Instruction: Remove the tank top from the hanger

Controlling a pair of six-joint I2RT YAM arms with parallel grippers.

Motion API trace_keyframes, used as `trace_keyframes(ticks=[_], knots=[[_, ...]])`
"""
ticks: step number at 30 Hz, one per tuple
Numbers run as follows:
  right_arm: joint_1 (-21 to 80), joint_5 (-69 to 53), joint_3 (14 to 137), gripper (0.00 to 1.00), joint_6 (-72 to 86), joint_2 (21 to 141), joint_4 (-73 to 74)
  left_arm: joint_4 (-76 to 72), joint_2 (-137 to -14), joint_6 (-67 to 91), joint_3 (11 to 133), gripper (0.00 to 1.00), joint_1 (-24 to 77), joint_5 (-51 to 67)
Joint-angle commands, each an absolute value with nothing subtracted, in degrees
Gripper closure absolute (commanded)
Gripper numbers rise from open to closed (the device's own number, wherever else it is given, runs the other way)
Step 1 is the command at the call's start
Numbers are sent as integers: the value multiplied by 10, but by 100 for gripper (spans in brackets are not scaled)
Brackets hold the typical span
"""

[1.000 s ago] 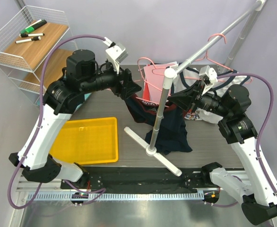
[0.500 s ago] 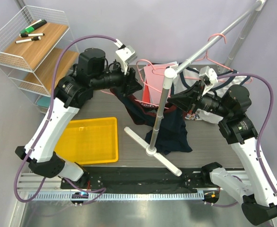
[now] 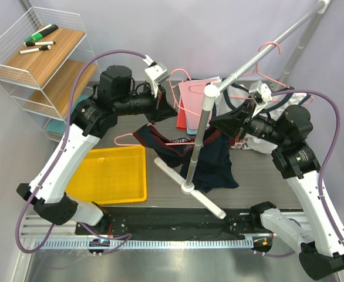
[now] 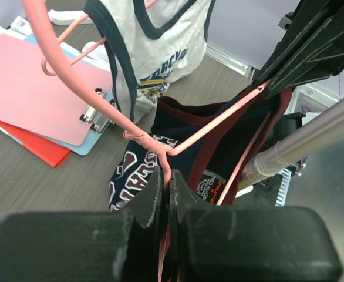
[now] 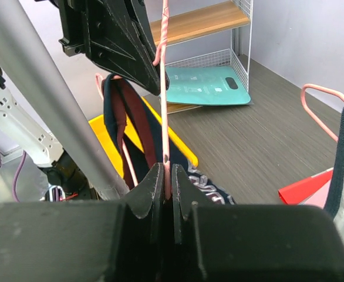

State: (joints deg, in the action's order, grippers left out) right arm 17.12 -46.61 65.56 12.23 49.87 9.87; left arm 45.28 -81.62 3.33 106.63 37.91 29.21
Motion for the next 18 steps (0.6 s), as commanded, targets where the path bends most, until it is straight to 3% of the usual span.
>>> trace_keyframes(ticks=[1, 9, 18], knots=[[179, -460, 664, 99, 138, 480, 33, 367, -786, 116, 1051, 100, 382, 300], [178, -435, 649, 96, 125, 461, 47, 311, -734, 163, 1010, 100, 382, 308], [179, -440, 654, 99, 127, 460, 40, 330, -723, 168, 1008, 100, 382, 334]])
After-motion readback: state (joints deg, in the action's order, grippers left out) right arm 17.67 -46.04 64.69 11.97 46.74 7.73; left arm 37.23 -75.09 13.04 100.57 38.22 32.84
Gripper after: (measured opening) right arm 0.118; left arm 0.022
